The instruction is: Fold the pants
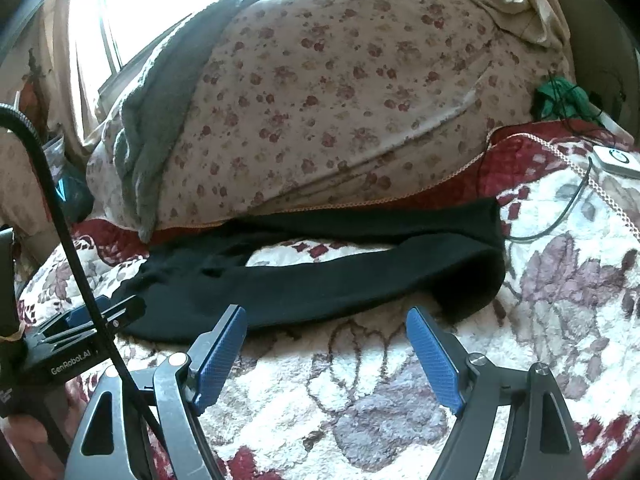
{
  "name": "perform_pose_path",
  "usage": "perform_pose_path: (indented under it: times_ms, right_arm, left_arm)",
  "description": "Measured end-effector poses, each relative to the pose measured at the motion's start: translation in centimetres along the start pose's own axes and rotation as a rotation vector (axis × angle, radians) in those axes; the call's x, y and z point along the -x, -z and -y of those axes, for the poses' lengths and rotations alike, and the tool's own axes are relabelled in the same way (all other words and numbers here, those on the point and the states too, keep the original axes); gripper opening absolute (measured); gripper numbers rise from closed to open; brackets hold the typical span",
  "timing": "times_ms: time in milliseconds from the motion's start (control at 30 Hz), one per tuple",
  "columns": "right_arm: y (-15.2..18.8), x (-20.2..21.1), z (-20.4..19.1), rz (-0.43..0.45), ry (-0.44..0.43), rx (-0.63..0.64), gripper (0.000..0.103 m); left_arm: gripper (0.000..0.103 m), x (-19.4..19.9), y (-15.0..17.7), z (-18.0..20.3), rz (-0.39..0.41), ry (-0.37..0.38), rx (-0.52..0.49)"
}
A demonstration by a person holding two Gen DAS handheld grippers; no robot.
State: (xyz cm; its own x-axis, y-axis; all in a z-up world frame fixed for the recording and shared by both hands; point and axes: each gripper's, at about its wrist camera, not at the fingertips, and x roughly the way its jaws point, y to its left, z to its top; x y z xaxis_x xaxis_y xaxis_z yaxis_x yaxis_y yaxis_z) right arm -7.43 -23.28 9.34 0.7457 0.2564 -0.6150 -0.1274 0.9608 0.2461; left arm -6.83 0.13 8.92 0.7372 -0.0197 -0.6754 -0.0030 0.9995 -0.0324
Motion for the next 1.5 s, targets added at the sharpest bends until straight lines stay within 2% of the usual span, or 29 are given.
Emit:
perform_pose_path:
  times_ms: [133,400,633,867,1033,1200,1367,1500]
  right_arm:
    - [0.2,-0.3,-0.1,-0.007,-0.009,-0.01,0.081]
    - [0.7,-1.5,0.1,-0.041,-0.004,-0.028,0.081]
    - [1.4,-2.8,1.5,-0.064,0.009,-0.067,0.081]
    - [1.9,-4.3,3.0,-0.101,0.011,-0.12,0.081]
    - [2.2,-5.1,3.7,-0.115,0.009,-0.151,0.081]
    - [2.5,-6.0,4.8,-0.131,0.003,-0.189,0.081]
    - [2.5,-7.0,6.4,-0.133,-0.028,-0.251,0.081]
    - [2.0,-7.9,7.5,-0.116,-0.049,-0.294,0.081]
  left_arm:
    - [0.08,-0.2,0.1,-0.8,-0.014,0.009,0.02]
    - [0.08,-1.4,0.4,-3.2,-0.049,-0.021,0.06]
    - [0.08,-2.4,1.7,-7.2,-0.072,-0.116,0.114]
    - [0.08,-4.0,2.8,-12.9,-0.134,-0.142,0.289]
    - [0.08,-5.2,3.3,-15.0,-0.171,-0.147,0.36]
    - [0.08,-6.4,3.9,-16.1,-0.197,-0.126,0.408]
    - [0.08,-7.7,2.9,-16.1,-0.175,-0.104,0.403]
    - [0.08,-9.0,2.2,-16.3,-0.168,-0.126,0.399]
